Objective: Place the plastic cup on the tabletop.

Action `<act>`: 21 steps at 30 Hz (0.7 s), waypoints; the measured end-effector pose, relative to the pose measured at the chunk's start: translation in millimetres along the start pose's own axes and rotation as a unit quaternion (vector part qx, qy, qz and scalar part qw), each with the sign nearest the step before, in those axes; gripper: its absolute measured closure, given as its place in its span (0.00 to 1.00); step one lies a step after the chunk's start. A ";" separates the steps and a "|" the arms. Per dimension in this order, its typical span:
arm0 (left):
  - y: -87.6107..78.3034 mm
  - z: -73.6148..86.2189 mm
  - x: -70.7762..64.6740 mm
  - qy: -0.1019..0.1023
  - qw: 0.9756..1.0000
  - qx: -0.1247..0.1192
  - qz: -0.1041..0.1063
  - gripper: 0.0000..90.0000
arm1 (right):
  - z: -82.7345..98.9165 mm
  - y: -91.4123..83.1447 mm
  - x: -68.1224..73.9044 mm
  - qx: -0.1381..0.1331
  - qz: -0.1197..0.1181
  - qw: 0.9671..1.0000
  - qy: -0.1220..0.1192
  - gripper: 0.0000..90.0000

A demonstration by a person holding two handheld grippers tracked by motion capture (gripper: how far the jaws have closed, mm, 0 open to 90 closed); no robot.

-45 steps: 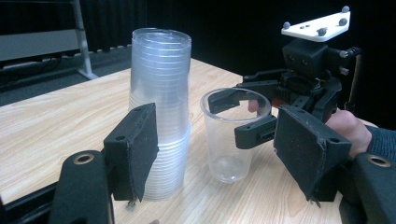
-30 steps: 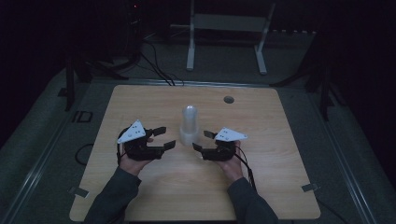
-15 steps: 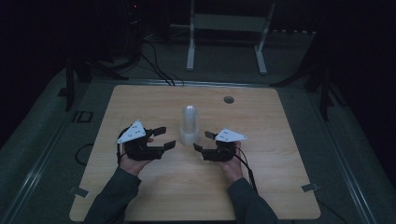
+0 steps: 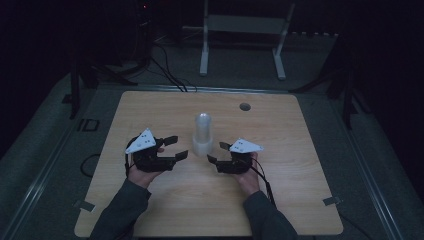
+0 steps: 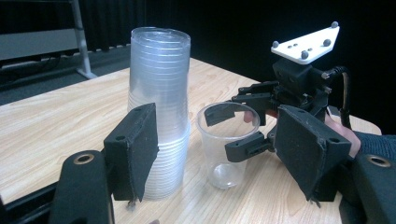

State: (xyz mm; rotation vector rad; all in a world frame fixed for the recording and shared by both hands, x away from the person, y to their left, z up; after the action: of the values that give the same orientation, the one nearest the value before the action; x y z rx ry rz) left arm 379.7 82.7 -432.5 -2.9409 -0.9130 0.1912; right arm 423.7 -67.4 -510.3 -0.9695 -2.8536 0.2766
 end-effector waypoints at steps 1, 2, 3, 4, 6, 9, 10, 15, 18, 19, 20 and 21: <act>0.0 0.3 0.0 0.001 1.000 0.001 0.000 0.34 | 0.5 0.1 -0.2 0.002 0.001 1.000 -0.001 0.30; 0.2 0.4 -0.1 0.001 1.000 0.001 0.001 0.34 | 0.7 0.2 -0.3 0.002 0.001 1.000 -0.001 0.30; 0.3 0.5 -0.1 0.001 1.000 0.002 0.001 0.34 | 0.7 0.2 -0.5 0.002 0.002 1.000 0.000 0.30; 0.3 0.5 -0.2 0.001 1.000 0.002 0.001 0.34 | 0.8 0.1 -0.7 0.002 0.002 1.000 0.000 0.30; 0.2 0.3 -0.1 0.001 1.000 0.001 0.001 0.34 | 1.2 0.2 -1.1 0.002 0.002 1.000 0.000 0.30; -0.1 -0.1 0.0 -0.001 1.000 0.000 0.000 0.34 | 1.9 0.2 -1.5 0.004 0.004 1.000 -0.001 0.30; -0.1 -0.2 -0.1 0.000 1.000 0.000 0.000 0.34 | 2.2 0.1 -1.6 0.004 0.004 1.000 0.000 0.30; 0.0 0.0 -0.1 0.000 1.000 0.000 0.000 0.34 | 3.0 0.2 -1.6 0.005 0.003 1.000 0.000 0.30; -0.1 -0.2 -0.1 -0.001 1.000 0.000 0.000 0.34 | 3.4 0.2 -1.7 0.006 0.002 1.000 -0.001 0.30; -0.2 -0.1 0.0 -0.001 1.000 0.000 0.000 0.34 | 3.6 0.3 -1.6 0.005 0.002 1.000 0.000 0.30; -0.1 -0.1 0.0 -0.001 1.000 -0.001 -0.001 0.34 | 4.0 0.3 -1.6 0.006 0.002 1.000 0.000 0.30; 0.0 0.0 0.0 0.000 1.000 0.000 0.000 0.34 | 4.4 0.4 -1.9 0.006 0.002 1.000 0.000 0.30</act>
State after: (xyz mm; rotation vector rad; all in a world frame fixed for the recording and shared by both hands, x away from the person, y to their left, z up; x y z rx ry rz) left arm 379.7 82.7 -432.5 -2.9412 -0.9145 0.1922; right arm 424.7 -68.8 -514.7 -0.9744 -2.8461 0.2940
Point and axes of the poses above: each handheld gripper's, and its own axes: y roughly forward along the jaws, z roughly out of its underside, x roughly to its left, the point moved 10 cm from there along y, roughly forward along the jaws, and after that the axes turned 9 degrees about -x, right-handed, at the moved point
